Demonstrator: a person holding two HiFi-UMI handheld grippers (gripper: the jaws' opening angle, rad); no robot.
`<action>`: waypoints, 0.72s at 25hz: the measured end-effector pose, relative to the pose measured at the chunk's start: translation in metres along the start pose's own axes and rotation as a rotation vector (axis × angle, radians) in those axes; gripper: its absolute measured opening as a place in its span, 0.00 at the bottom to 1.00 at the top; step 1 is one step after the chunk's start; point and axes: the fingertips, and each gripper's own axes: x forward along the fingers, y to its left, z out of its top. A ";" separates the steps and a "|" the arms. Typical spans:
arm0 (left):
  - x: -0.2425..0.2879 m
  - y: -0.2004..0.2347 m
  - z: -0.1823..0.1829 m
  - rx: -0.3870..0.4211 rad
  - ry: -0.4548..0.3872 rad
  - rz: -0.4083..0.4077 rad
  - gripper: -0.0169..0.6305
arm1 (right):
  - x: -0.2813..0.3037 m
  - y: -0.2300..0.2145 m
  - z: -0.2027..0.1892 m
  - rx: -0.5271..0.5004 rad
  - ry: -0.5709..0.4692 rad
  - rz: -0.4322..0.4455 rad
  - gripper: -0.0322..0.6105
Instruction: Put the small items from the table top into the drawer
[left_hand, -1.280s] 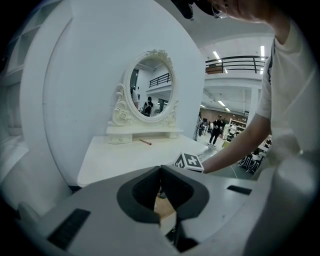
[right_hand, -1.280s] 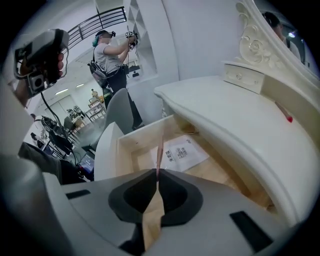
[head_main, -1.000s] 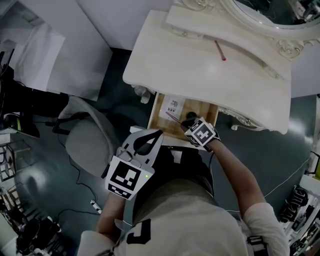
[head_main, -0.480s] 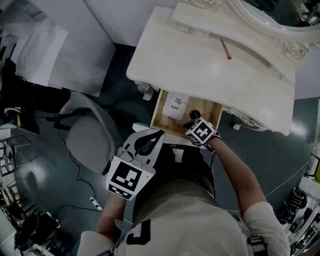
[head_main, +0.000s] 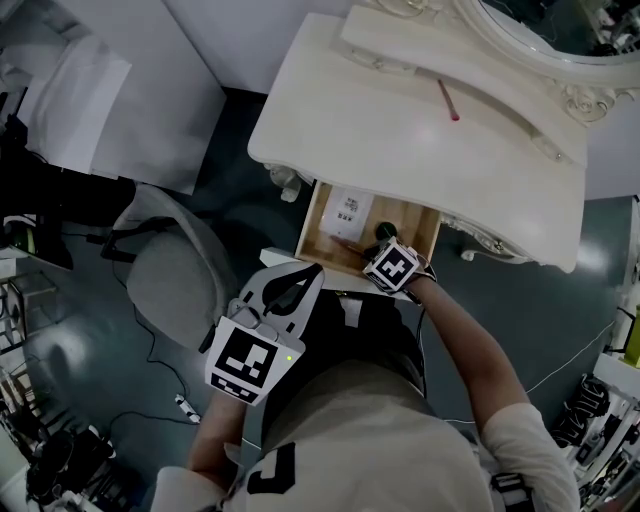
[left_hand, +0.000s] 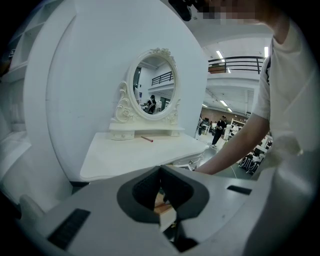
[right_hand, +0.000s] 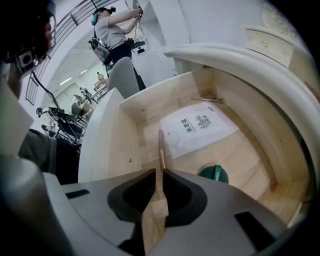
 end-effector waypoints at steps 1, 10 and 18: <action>0.000 0.001 0.001 -0.001 -0.003 0.002 0.12 | -0.001 -0.002 0.001 -0.002 -0.001 -0.007 0.11; 0.003 0.001 0.010 0.008 -0.022 -0.007 0.12 | -0.026 -0.013 0.007 0.021 -0.064 -0.054 0.11; 0.006 0.003 0.026 0.039 -0.046 -0.024 0.12 | -0.057 -0.022 0.014 0.090 -0.157 -0.109 0.11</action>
